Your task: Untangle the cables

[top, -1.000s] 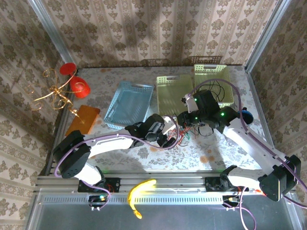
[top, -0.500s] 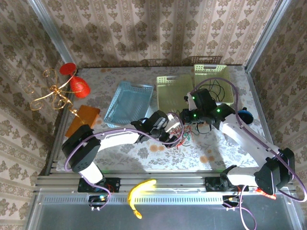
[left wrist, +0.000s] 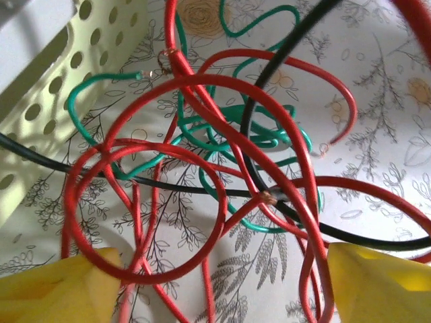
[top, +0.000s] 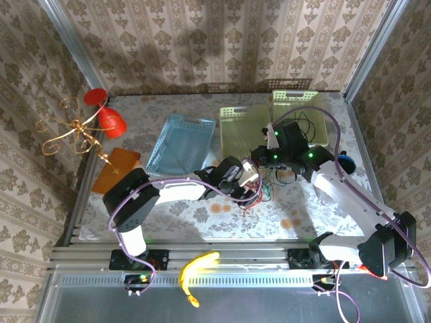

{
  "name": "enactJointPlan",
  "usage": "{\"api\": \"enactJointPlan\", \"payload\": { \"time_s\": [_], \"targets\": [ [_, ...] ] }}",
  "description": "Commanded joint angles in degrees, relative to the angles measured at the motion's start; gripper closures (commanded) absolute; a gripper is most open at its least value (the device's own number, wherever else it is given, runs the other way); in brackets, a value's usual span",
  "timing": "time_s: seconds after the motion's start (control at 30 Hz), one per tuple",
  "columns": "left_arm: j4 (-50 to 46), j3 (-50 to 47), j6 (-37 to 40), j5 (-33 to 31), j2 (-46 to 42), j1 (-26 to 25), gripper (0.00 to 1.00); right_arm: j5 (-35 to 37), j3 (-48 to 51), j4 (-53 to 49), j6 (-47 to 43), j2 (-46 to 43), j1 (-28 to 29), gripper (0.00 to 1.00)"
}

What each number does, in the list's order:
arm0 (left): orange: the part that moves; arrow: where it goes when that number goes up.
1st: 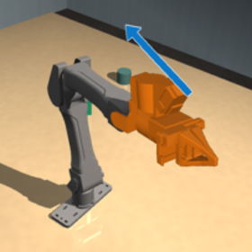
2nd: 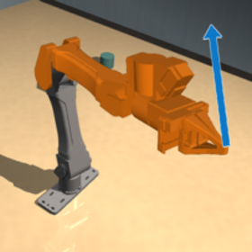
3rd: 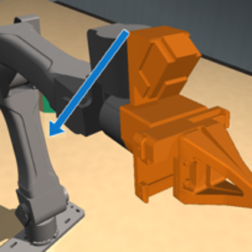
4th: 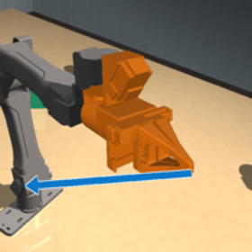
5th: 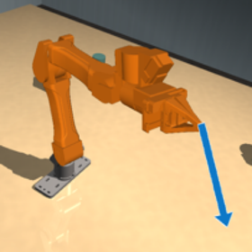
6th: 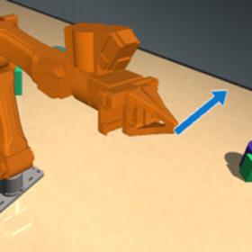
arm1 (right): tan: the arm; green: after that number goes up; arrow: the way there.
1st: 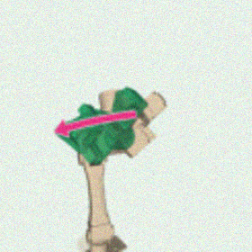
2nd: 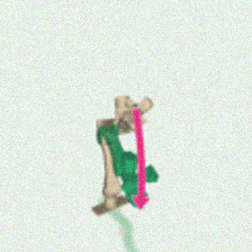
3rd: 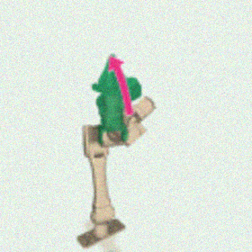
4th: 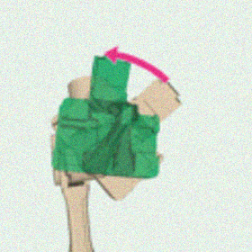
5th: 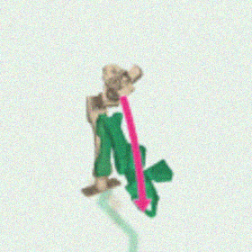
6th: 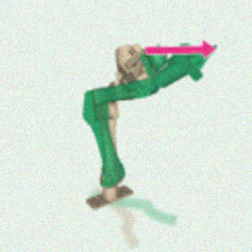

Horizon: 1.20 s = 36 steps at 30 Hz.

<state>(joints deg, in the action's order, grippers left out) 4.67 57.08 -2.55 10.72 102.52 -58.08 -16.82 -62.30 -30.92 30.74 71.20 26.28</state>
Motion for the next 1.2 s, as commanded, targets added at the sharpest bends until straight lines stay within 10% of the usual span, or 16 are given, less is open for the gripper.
{"api": "enactJointPlan", "payload": {
  "time_s": [0.0,0.23,0.77,1.17],
  "targets": [
    [1.55,0.59,0.4,-2.6,1.62,-0.17,0.36,-2.09,-0.64,1.18,1.58,-2.35,-0.34,1.0],
    [2.76,-2.25,-0.94,-5.79,1.38,0.32,0.99,6.76,0.14,-1.45,3.64,-7.01,-2.01,1.0],
    [2.1,-13.9,-6.07,-6.38,-6.53,2.65,1.0,30.76,2.73,-6.01,10.35,-16.94,-8.56,1.0],
    [2.55,-14.34,-7.09,-8.08,-5.59,2.58,1.0,27.46,-2.39,-1.24,-3.02,-18.21,-8.71,1.0]
  ]
}}
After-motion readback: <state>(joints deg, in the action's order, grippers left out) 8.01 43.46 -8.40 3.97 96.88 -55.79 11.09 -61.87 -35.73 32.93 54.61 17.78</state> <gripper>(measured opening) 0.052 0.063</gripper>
